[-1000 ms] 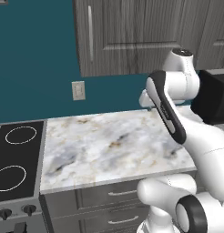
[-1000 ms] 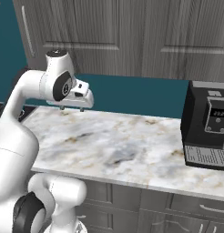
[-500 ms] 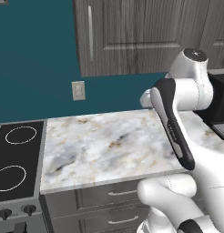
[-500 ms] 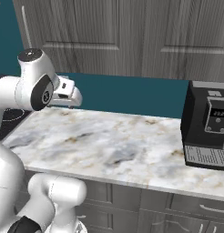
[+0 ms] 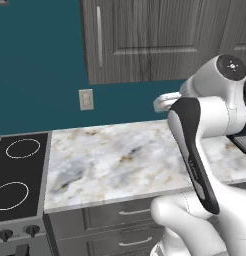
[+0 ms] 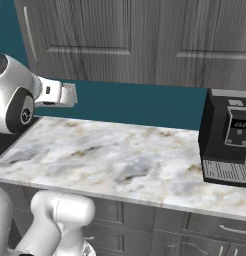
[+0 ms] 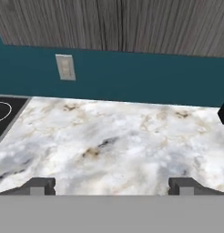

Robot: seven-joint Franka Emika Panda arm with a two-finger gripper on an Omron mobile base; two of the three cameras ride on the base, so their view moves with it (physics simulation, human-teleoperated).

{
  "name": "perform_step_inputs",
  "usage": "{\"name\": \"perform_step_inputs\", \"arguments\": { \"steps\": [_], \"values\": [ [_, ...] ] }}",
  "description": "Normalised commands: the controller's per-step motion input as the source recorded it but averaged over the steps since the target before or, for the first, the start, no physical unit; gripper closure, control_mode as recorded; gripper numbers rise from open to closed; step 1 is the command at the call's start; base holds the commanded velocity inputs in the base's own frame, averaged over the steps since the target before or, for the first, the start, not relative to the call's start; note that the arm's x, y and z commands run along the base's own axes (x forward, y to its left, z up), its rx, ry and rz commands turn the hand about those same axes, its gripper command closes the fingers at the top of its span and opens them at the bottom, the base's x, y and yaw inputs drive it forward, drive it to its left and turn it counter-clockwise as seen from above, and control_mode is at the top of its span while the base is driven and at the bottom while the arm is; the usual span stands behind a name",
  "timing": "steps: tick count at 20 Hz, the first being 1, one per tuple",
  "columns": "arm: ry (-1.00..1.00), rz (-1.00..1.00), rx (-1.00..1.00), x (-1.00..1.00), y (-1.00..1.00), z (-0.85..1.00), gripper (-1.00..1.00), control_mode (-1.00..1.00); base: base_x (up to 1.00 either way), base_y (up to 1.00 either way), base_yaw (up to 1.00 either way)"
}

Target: Open the cabinet and move the ladle to the pot. Then close the cabinet.

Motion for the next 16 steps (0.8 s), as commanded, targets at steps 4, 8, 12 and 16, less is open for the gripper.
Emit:
{"name": "perform_step_inputs", "arguments": {
  "steps": [4, 8, 12, 16],
  "values": [
    [-0.13, 0.0, -0.01, -0.2, 0.21, 0.45, -1.0, -1.0, 0.0, 0.0, 0.0],
    [-0.13, 0.0, 0.0, -0.17, 0.21, 0.54, -1.0, -1.0, 0.0, 0.0, 0.0],
    [-0.17, 0.0, 0.0, -0.22, 0.14, 0.61, -1.0, -1.0, 0.0, 0.0, 0.0],
    [-0.08, 0.0, 0.0, -0.15, 0.21, 0.54, -1.0, -1.0, 0.0, 0.0, 0.0]
  ]
}}
